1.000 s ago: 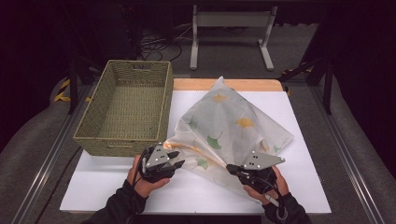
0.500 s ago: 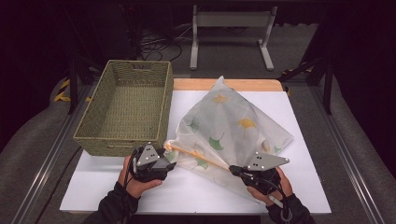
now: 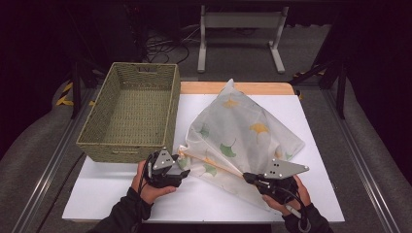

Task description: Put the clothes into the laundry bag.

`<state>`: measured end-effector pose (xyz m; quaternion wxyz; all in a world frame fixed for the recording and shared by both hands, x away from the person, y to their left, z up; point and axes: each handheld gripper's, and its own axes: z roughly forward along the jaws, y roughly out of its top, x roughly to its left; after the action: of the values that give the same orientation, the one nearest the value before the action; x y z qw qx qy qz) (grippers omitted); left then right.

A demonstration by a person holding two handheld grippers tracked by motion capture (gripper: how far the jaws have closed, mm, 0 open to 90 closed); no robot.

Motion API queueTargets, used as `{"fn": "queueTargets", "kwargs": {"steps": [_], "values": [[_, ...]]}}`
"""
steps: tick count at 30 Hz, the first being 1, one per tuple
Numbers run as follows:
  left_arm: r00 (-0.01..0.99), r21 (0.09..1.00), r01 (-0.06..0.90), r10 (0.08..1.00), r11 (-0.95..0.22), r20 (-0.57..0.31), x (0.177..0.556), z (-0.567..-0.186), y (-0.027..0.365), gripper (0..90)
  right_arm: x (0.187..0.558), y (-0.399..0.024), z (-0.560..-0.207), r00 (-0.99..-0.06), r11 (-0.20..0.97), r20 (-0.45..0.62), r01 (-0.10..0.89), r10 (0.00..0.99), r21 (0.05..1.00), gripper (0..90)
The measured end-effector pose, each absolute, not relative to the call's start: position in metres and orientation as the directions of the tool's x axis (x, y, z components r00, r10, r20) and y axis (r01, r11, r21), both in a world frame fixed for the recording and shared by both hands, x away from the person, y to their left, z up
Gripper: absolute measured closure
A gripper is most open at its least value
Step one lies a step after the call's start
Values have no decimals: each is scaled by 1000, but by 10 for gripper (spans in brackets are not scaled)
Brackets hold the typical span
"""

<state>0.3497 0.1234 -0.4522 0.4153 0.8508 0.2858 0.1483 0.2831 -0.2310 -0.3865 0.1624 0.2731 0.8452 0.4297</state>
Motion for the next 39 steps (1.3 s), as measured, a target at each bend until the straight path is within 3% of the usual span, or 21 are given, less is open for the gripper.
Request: {"fn": "queueTargets", "kwargs": {"steps": [4,9,16,19,25,26,27,35,39], "values": [[794,794,357,607,-492,19,344,-448,127,297,284,-236,-386,-789,475,-40,328,613,816,898],[785,797,405,618,-449,-51,345,-451,134,288,284,-242,-384,-778,463,-38,332,627,822,897],[769,766,460,632,-449,-91,356,-464,116,241,283,-241,-383,-786,458,-32,326,617,827,897],[739,765,471,670,-440,-70,360,-466,110,312,282,-240,-384,-790,459,-31,325,613,827,897],[750,781,434,660,-450,-37,357,-465,111,789,284,-240,-387,-788,458,-26,330,615,825,896],[761,784,424,647,-453,-38,356,-464,112,789,284,-240,-388,-787,462,-31,329,616,824,896],[767,787,418,641,-453,-38,355,-463,113,845,285,-239,-388,-788,463,-30,330,615,823,895],[830,805,367,554,-466,-58,328,-439,151,872,287,-238,-393,-793,464,-16,340,610,818,894],[840,784,389,535,-485,-86,309,-444,167,870,287,-230,-398,-805,486,-12,346,593,803,894]]}}
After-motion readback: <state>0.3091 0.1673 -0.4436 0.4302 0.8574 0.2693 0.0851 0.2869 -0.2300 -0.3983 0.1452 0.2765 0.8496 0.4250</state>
